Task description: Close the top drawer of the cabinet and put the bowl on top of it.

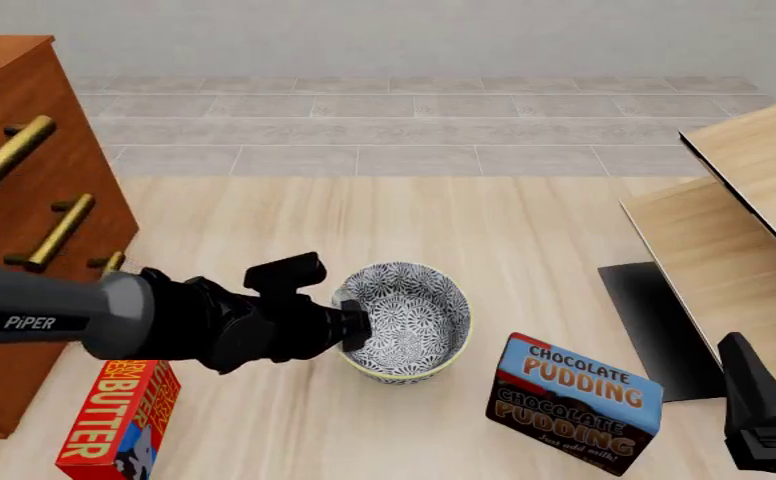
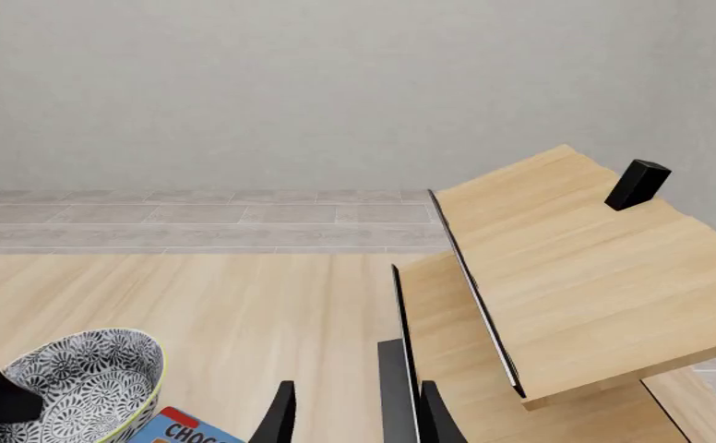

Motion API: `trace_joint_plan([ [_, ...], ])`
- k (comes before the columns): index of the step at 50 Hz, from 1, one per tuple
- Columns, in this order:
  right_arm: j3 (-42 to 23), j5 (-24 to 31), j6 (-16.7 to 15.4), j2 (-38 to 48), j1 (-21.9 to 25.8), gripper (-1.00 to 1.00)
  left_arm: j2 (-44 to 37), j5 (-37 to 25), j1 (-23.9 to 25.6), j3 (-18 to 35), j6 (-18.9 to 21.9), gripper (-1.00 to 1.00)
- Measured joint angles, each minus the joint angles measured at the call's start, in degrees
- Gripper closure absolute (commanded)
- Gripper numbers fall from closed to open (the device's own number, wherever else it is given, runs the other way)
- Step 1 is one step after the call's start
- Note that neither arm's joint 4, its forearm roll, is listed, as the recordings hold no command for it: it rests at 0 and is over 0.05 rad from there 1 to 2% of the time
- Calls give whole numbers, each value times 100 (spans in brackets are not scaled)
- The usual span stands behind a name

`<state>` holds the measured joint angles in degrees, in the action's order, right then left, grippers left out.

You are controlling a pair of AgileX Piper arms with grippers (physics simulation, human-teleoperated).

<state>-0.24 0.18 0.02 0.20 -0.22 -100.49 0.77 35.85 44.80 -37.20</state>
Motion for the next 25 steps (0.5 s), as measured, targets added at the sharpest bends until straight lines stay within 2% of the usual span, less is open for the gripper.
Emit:
trace_joint_plan([
  [15,0,0,0,0,0,-100,-207,138,25,26,-40,-100],
  [16,0,0,0,0,0,-100,-213,143,16,28,-35,100],
  [25,0,0,0,0,0,-100,-150,175,-65,70,-26,100],
])
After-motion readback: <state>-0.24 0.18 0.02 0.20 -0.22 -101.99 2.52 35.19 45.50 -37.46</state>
